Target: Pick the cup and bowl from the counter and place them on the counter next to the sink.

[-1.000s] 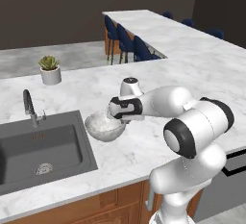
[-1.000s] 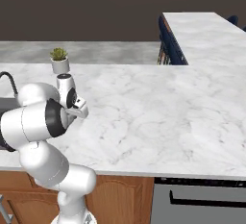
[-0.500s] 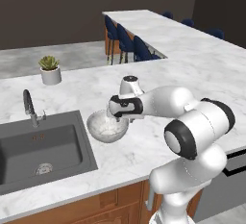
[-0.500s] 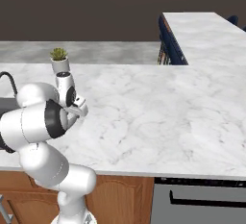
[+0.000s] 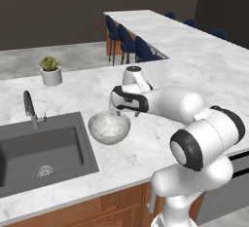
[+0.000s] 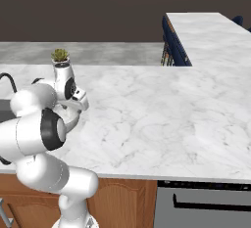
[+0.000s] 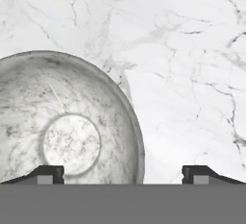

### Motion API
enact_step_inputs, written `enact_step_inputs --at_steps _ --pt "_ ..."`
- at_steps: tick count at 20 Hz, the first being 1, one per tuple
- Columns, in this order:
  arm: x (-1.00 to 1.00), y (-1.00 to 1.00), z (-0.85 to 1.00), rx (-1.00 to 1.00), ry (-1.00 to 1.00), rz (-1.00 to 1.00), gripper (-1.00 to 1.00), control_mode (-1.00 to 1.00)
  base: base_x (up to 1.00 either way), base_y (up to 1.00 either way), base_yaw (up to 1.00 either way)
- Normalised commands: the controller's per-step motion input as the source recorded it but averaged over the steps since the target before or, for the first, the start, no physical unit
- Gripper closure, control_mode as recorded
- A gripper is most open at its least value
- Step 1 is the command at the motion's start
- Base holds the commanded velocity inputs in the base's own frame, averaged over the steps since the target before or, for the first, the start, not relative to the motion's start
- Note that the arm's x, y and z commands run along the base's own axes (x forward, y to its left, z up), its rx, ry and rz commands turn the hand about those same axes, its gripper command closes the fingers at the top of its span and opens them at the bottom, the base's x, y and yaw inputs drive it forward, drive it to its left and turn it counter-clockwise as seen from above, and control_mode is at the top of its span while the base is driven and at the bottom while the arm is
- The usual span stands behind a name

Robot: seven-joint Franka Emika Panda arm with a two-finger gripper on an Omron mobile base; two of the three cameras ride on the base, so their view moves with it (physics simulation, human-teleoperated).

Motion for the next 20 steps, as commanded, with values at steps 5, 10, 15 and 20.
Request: enact_step_inputs --at_steps 5,10,15,20 --pt "-0.59 -0.04 0.45 0.00 0.00 0.03 -1.00 -1.00 0.00 0.00 0.00" --pt "-0.82 0.00 0.28 0.00 0.00 0.05 -1.00 -1.00 0.00 0.00 0.00" --pt "-0.97 -0.02 0.13 0.00 0.00 0.08 -1.00 -1.00 0.00 0.00 0.00" --pt "-0.66 -0.30 0.03 0.00 0.00 0.08 -1.00 -1.00 0.00 0.00 0.00"
